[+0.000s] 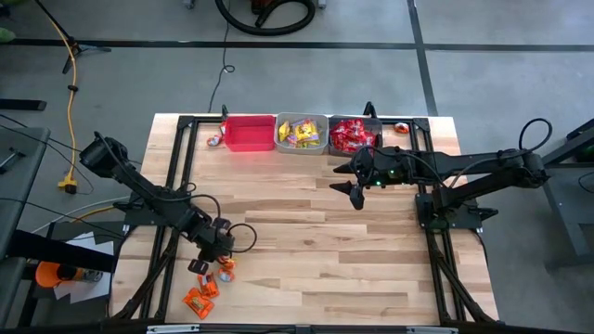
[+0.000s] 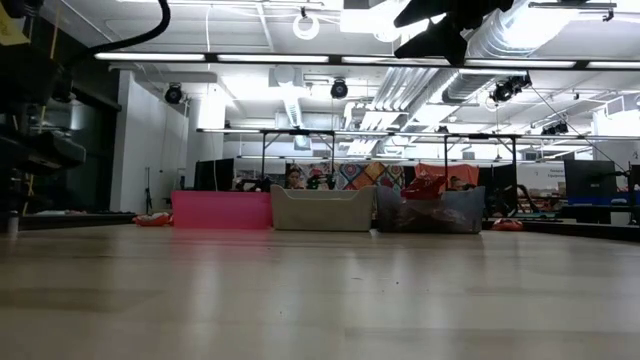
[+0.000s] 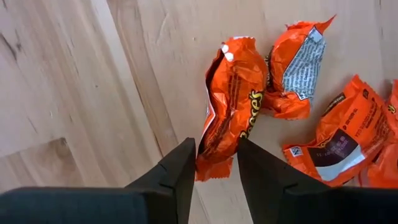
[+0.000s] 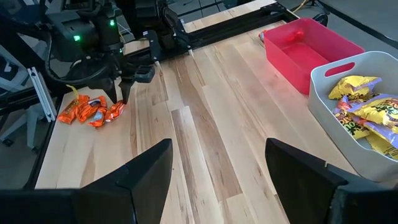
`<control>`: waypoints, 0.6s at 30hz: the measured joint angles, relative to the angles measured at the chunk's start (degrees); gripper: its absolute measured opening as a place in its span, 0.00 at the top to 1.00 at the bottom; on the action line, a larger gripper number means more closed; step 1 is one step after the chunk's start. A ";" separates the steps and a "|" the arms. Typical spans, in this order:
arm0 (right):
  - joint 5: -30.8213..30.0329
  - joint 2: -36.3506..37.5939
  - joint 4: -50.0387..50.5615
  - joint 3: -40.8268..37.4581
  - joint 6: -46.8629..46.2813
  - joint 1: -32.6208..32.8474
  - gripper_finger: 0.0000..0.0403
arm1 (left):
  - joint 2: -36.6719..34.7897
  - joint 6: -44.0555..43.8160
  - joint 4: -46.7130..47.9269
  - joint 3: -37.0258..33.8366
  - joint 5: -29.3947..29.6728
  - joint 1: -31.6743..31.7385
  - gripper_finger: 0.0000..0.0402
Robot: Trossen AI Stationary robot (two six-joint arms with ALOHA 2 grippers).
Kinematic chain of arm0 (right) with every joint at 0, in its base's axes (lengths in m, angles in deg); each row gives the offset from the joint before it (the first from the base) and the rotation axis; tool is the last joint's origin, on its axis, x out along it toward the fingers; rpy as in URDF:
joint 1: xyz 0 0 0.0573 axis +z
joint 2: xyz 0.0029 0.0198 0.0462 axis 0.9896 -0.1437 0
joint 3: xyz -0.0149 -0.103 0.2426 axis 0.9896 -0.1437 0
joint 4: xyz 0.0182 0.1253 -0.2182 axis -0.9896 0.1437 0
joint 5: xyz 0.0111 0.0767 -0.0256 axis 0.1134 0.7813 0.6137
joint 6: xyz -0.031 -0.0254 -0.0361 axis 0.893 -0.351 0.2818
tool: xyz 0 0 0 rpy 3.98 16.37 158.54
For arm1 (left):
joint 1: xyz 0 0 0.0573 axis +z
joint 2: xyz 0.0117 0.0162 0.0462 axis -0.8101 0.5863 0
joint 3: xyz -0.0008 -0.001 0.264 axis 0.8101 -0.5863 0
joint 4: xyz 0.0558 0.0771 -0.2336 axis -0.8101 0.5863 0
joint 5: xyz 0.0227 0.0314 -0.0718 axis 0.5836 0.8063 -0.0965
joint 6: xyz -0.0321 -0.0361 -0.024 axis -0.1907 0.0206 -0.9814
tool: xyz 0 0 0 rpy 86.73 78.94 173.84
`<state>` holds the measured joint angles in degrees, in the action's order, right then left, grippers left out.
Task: Sort candy
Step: Put the orange candy into the red bin
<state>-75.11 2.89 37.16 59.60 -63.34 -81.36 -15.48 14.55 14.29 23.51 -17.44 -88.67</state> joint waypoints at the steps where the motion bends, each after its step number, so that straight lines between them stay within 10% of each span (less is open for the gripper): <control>1: -0.02 0.00 0.00 0.00 0.00 0.00 0.37 | 0.00 0.09 -0.04 -0.01 0.00 0.00 0.74; 18: -0.02 0.00 0.02 0.00 0.48 0.00 0.37 | -0.55 -2.25 1.72 0.46 -0.68 1.40 0.99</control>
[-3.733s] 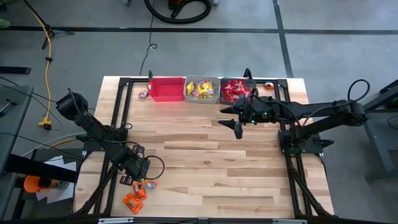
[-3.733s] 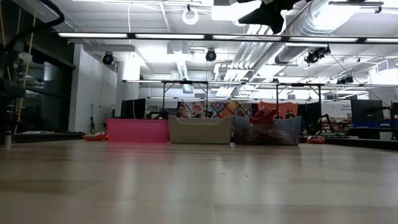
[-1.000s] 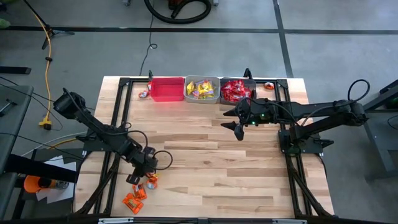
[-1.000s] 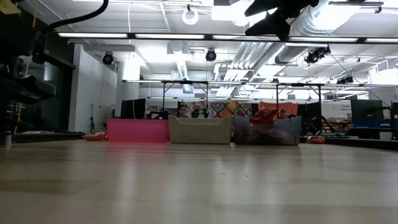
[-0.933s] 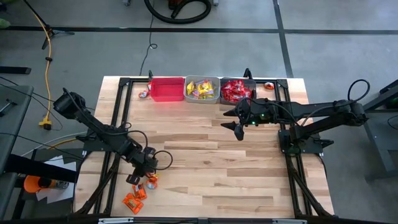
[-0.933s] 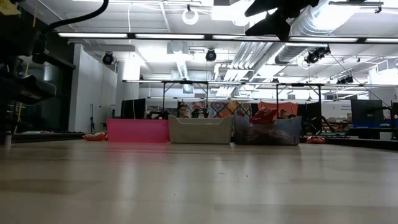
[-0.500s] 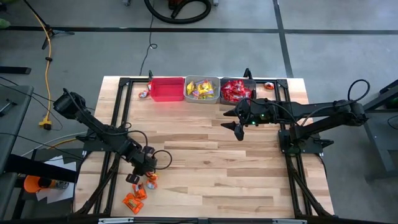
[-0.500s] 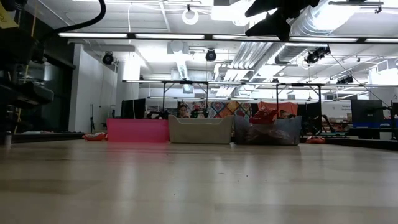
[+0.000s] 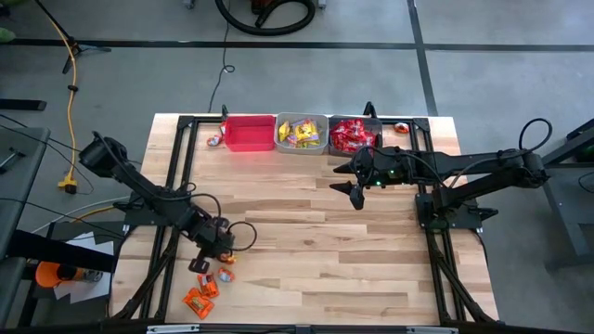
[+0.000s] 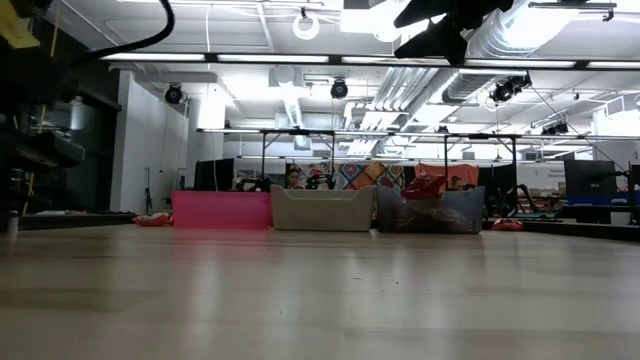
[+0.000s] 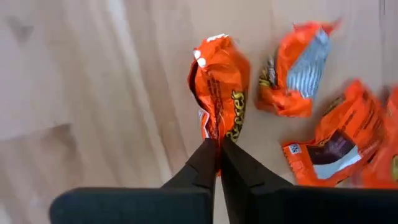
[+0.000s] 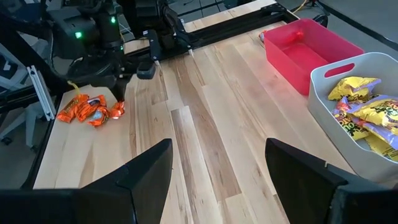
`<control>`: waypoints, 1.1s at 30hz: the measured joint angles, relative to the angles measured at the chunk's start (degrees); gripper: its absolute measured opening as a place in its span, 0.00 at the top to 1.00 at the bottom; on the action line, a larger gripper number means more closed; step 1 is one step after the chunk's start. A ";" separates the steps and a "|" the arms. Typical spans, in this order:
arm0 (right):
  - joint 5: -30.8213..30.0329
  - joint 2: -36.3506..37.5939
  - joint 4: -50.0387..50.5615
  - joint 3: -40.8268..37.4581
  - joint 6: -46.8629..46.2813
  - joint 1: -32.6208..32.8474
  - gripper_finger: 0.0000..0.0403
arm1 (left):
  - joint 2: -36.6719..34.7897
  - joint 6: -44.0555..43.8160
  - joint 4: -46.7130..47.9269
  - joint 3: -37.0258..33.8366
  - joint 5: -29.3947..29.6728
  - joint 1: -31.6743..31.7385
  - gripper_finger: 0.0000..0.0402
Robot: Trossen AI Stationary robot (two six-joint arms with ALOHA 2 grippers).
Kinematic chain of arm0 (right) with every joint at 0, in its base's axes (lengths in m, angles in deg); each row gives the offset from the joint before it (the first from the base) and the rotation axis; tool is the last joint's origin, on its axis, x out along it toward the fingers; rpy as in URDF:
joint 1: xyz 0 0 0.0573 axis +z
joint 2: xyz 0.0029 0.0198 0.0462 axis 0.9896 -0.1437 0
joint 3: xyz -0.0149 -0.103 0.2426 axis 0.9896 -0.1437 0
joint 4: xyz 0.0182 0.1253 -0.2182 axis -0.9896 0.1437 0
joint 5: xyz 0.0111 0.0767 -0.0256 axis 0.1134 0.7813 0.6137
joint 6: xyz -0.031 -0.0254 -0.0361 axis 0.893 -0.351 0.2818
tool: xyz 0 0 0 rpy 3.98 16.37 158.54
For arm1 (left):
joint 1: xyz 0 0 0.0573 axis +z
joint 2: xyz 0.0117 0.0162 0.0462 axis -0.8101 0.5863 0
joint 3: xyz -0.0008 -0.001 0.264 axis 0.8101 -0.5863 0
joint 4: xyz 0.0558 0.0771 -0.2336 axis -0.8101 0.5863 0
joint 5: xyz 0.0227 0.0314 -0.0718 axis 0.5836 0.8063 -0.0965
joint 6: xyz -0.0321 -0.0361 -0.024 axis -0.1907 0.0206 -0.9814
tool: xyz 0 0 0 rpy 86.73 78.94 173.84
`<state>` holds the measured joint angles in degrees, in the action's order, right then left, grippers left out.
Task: Sort candy
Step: Put the orange candy into the red bin
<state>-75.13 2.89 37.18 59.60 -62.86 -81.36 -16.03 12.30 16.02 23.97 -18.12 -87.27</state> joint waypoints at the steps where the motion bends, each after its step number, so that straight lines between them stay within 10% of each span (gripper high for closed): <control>1: 0.00 0.00 0.00 0.00 0.01 0.00 0.37 | -0.64 -1.30 0.55 0.51 0.04 0.51 1.00; 6: 0.00 0.00 -0.02 0.00 0.11 -0.01 0.37 | -7.76 -2.54 0.61 4.97 1.92 4.16 1.00; 17: 0.00 0.00 -6.96 0.00 0.13 -0.02 0.37 | -22.38 13.44 -5.53 20.29 27.50 20.39 1.00; 33: 0.55 0.00 -13.38 0.00 6.40 0.42 0.37 | -22.61 6.94 -35.33 4.39 23.95 28.73 1.00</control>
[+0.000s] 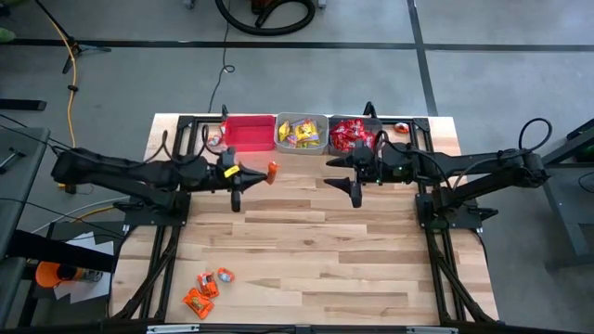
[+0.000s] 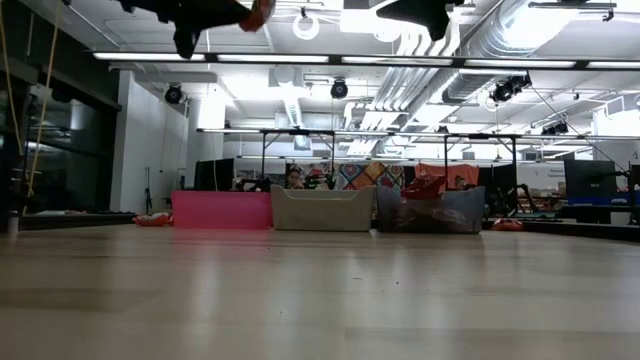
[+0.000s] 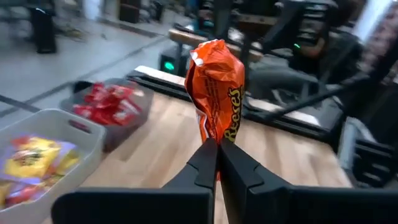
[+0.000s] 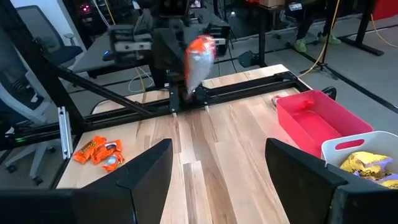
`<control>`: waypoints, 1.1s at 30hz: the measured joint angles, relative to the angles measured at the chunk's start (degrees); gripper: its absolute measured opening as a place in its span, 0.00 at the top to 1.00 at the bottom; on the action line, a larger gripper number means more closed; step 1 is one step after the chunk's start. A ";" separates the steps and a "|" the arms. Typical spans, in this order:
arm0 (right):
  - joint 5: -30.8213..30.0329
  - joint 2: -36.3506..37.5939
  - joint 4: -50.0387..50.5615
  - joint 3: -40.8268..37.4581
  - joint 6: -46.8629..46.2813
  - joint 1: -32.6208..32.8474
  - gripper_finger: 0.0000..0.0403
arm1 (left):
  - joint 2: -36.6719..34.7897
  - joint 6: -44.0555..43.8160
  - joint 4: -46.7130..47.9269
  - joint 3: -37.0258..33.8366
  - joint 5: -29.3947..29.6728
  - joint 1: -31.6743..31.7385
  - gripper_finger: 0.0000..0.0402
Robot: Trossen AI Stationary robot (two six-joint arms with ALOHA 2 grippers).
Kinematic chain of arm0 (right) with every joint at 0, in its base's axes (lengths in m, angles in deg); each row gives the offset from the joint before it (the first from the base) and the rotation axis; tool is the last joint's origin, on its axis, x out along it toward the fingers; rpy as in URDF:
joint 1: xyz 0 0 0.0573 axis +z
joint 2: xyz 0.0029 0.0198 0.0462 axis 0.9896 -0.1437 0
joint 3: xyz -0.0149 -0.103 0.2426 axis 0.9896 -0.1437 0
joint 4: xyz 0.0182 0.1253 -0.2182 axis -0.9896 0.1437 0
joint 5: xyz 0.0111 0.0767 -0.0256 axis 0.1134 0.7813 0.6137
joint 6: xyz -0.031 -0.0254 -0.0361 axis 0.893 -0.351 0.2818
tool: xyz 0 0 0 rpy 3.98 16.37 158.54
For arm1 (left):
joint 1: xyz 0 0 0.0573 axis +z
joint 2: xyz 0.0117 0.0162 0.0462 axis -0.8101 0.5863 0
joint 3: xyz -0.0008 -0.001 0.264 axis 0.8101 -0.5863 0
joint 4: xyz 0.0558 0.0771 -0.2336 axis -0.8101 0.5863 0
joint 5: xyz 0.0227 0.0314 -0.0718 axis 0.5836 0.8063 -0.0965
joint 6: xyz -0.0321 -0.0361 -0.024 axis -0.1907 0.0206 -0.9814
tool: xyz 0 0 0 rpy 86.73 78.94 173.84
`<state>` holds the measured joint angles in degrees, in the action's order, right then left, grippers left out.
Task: Sort candy
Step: Put the orange candy into the red bin
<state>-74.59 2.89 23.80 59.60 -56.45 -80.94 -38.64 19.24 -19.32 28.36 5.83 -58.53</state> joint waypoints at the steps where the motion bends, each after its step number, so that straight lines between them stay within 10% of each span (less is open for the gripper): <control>1: 0.00 0.00 -0.02 0.00 0.08 0.00 0.38 | -0.16 0.70 -1.67 -0.93 1.88 0.43 1.00; 5: -1.44 0.00 -0.06 0.00 0.17 -0.04 0.38 | -0.19 4.53 -2.92 -0.70 8.75 6.44 1.00; 18: -6.01 0.00 -0.37 0.00 -2.93 -0.04 0.38 | 10.64 0.67 15.27 1.49 1.55 38.86 1.00; 33: -6.01 0.00 -0.36 0.00 -4.33 -0.04 0.38 | 21.60 -4.92 13.05 1.49 1.17 44.24 0.90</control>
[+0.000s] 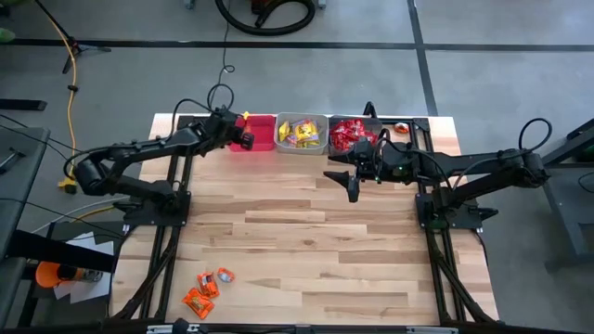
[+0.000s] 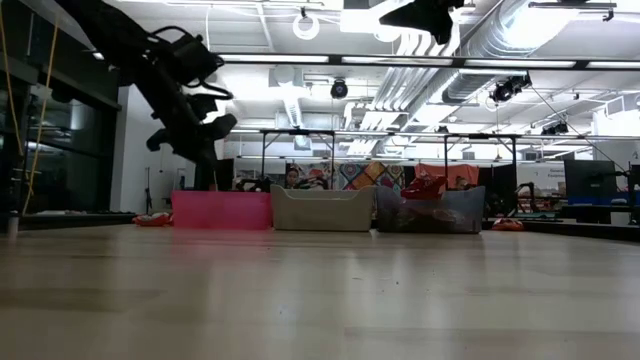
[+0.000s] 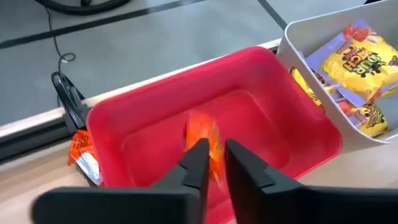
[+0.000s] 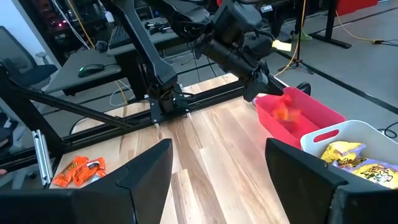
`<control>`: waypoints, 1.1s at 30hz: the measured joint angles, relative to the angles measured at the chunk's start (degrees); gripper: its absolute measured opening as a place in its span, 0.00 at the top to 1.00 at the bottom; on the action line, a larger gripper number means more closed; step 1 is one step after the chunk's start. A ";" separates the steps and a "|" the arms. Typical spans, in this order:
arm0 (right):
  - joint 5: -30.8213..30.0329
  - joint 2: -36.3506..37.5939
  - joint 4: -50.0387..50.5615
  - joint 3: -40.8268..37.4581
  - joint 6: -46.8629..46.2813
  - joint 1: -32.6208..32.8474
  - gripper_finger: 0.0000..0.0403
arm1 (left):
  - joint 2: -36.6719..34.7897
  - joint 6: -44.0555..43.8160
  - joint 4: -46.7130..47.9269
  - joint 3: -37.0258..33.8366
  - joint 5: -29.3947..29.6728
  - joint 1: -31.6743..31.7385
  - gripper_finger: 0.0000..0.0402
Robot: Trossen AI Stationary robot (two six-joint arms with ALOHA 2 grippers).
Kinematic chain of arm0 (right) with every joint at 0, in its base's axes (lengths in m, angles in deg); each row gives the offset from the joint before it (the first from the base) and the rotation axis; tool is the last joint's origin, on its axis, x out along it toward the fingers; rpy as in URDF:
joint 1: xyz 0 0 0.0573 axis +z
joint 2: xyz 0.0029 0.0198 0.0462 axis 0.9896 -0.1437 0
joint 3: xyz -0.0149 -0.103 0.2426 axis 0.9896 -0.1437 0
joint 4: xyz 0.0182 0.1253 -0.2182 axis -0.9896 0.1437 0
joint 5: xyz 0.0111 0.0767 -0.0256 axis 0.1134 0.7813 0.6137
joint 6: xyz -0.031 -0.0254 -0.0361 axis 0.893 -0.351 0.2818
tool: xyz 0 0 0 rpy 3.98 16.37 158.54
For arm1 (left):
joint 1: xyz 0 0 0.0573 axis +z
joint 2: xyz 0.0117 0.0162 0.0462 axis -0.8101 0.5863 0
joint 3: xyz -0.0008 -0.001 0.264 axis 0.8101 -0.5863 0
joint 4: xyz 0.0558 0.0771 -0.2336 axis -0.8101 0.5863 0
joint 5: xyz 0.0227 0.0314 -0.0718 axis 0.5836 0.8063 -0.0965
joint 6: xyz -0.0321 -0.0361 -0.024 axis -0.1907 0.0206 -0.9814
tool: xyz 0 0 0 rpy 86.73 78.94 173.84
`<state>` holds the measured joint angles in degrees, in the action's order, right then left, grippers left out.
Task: Sort candy
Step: Put the orange candy into the red bin
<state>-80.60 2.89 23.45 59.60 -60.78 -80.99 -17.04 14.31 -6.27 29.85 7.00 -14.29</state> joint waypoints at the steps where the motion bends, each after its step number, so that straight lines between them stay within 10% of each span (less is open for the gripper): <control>1: 0.02 0.00 0.01 0.00 0.00 0.00 0.37 | -0.07 0.49 -0.23 0.00 -0.01 0.00 0.88; 7: 0.06 0.00 0.07 0.00 1.57 0.00 0.38 | -2.94 1.48 0.45 0.00 -1.71 -0.10 0.69; 16: 0.07 0.00 0.07 0.00 1.53 0.00 0.37 | -15.52 -10.84 1.30 0.00 -30.74 -10.58 0.57; 27: 1.04 0.00 -0.58 0.00 1.51 0.00 0.37 | -22.03 -7.27 -12.07 0.00 -1.86 -45.17 0.58; 33: 0.87 0.00 -0.56 0.00 1.54 -0.02 0.37 | -19.63 -3.72 -13.45 0.00 10.00 -53.55 0.58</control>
<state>-79.73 2.89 22.89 59.60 -59.24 -81.01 -36.67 10.60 -19.72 29.85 17.00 -67.84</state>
